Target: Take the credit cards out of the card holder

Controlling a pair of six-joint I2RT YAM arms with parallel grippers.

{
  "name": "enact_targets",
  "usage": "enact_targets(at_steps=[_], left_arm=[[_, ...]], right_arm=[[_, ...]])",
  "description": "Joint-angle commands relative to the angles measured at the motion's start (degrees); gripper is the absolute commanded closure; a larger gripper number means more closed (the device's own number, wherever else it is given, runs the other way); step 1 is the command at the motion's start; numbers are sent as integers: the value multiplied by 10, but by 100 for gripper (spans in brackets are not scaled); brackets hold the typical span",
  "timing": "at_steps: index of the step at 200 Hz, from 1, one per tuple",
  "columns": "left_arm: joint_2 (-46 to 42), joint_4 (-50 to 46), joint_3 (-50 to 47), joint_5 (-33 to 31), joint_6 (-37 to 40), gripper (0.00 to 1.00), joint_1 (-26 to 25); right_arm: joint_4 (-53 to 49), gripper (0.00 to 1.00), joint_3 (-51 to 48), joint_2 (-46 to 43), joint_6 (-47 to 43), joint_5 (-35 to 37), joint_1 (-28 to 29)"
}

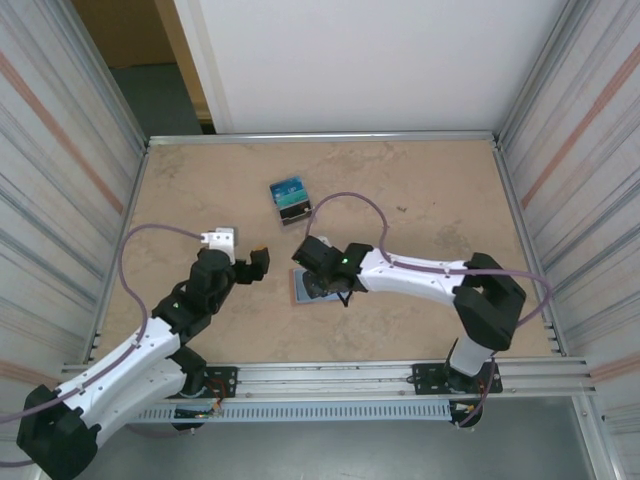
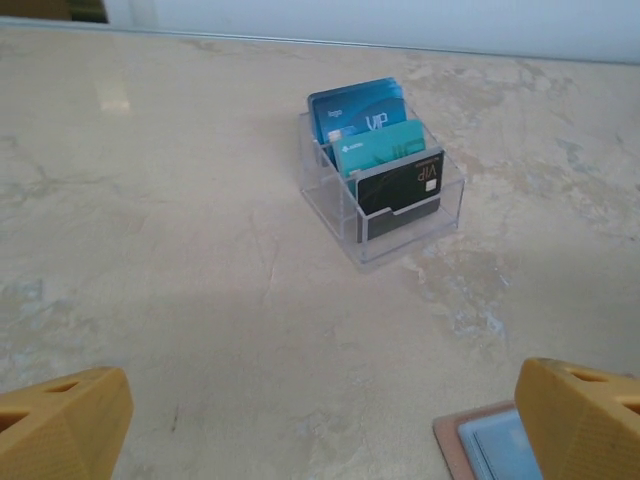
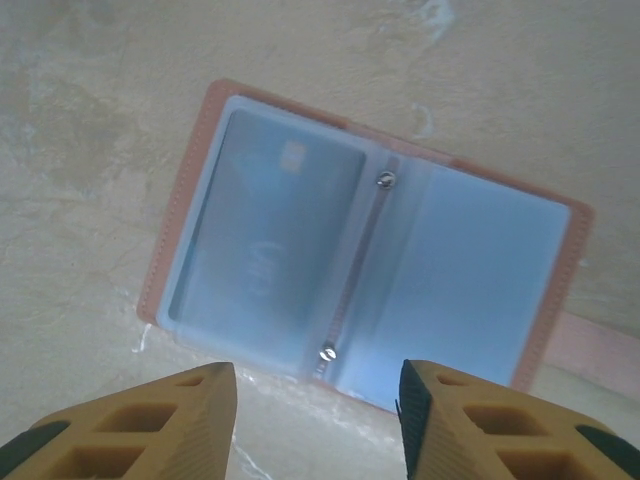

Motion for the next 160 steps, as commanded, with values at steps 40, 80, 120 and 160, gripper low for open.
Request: enact_targets(at_steps=[40,80,120,160], left_arm=[[-8,3,-26,-26,-56,1,17],[-18,-15,-27,-23,-47,1,16],[-24,-12,-41,-26,-52,1,16],[-21,-13,-41,-25,-56,1,16]], right_arm=[[-5,56,73,94,-1,-35,3],[-12,55,101,132,2,-52,2],[-13,54,107,153,7,-67,1],[-17,52,100,162,12,-71,-2]])
